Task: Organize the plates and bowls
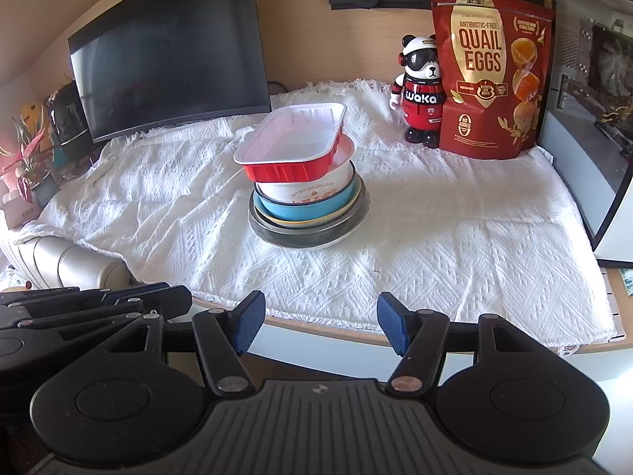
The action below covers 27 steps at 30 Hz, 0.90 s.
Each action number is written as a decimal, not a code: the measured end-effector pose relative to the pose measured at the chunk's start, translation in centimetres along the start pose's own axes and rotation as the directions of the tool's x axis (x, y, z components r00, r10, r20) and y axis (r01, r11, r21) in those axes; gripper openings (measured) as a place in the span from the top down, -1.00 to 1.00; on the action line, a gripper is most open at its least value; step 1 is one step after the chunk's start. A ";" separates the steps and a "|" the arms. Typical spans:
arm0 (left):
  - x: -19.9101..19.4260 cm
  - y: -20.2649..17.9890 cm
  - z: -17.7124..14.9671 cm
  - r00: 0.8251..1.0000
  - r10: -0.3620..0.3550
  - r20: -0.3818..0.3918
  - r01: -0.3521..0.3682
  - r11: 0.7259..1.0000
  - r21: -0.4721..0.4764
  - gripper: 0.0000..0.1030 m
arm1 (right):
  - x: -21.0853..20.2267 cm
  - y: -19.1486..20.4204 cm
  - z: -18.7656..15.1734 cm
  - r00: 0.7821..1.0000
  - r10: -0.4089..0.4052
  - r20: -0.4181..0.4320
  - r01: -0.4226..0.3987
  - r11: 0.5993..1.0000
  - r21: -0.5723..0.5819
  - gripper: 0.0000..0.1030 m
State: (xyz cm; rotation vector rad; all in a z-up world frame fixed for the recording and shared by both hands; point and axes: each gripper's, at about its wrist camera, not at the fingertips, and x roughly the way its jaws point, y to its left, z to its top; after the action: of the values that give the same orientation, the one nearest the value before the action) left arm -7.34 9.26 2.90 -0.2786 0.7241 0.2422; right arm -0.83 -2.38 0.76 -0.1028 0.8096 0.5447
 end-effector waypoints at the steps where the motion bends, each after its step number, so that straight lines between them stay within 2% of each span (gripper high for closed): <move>1: 0.0 0.0 0.0 1.000 -0.001 0.000 0.001 1.000 -0.001 0.74 | 0.0 0.0 0.0 1.000 -0.001 0.000 0.001 1.000 0.000 -0.23; 27: 1.0 -0.1 0.1 1.000 -0.016 -0.017 0.016 1.000 -0.004 0.74 | 0.7 -0.5 0.1 1.000 0.009 -0.019 -0.009 1.000 0.011 -0.23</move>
State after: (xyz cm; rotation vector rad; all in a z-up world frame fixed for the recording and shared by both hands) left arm -6.55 9.34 2.33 -0.2901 0.7382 0.2263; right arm -0.16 -2.51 0.26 -0.0948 0.8313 0.5486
